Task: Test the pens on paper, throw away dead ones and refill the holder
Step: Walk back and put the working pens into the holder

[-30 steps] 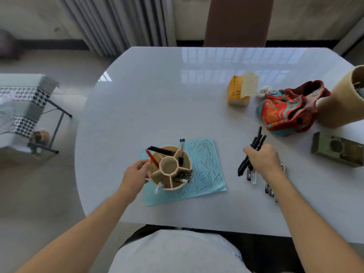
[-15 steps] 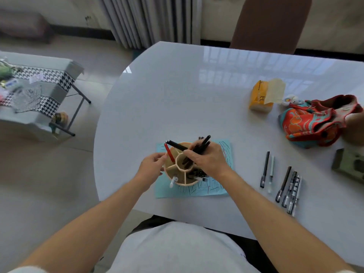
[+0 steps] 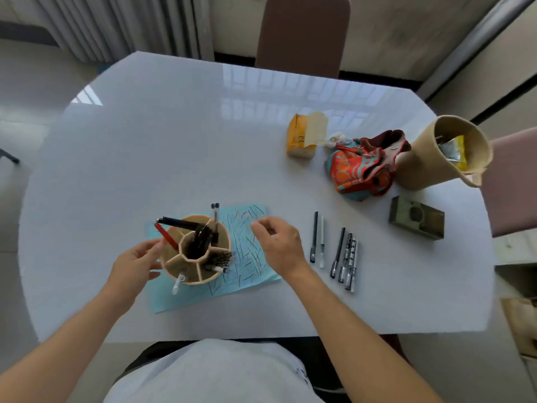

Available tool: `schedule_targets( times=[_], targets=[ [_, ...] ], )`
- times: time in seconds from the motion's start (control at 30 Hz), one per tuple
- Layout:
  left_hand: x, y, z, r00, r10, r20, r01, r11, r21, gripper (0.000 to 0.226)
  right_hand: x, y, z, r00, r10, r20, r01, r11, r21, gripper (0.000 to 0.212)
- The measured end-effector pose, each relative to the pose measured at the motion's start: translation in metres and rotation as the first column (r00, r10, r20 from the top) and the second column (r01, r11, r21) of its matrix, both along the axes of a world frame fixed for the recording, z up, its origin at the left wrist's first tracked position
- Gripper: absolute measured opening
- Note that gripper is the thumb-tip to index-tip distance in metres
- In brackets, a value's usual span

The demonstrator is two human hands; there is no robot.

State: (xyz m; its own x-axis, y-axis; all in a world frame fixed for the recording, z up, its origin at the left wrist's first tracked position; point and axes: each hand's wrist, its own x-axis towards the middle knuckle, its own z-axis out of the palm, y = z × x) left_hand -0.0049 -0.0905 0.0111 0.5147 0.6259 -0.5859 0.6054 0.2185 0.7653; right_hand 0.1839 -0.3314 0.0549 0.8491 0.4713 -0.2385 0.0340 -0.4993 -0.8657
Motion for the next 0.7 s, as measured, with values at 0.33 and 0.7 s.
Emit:
schedule_targets(
  times=[0.33, 0.7],
  targets=[
    [0.011, 0.001, 0.009, 0.999, 0.021, 0.025, -0.021, 1.000, 0.011, 0.019, 0.065, -0.113, -0.052, 0.933, -0.315, 0.174, 0.359, 0.814, -0.456, 0.011],
    [-0.018, 0.001, 0.016, 0.999, 0.012, 0.043, -0.013, 1.000, 0.016, 0.020, 0.078, -0.071, -0.062, 0.986, -0.082, 0.146, 0.164, 0.649, -0.743, 0.029]
  ],
)
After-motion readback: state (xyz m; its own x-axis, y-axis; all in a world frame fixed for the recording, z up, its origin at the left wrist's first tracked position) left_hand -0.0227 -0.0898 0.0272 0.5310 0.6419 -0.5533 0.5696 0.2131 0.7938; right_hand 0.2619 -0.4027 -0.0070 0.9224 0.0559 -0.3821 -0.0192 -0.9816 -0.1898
